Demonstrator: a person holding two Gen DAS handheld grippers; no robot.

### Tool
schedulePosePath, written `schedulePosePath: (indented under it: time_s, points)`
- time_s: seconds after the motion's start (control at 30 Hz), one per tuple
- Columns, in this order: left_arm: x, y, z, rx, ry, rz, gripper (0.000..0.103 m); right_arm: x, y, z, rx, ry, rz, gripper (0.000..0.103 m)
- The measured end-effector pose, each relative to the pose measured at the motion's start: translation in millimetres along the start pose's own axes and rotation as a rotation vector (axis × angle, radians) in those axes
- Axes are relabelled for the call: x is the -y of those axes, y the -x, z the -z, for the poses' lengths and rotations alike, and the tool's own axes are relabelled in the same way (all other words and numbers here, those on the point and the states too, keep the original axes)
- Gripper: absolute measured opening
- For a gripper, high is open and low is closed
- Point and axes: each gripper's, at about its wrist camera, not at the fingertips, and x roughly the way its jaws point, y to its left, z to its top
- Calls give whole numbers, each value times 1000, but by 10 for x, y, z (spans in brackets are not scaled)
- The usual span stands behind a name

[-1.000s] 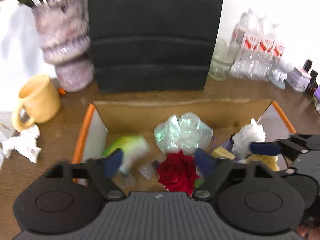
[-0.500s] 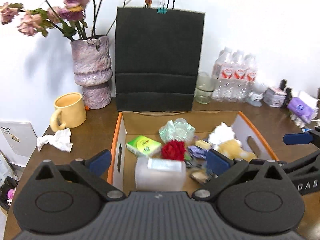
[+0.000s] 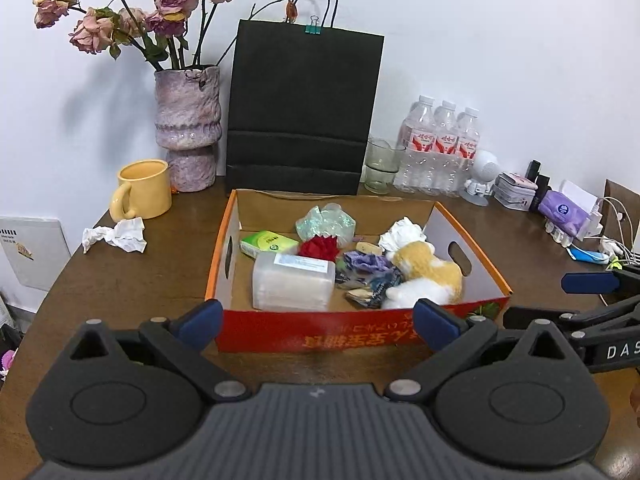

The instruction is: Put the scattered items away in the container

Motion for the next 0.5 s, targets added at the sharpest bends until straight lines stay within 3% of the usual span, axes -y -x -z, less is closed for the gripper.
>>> schedulePosePath:
  time_s: [0.5]
  points:
    - [59,31,88,-16,-5,8,103,-14,76,99,3,-13,5,103]
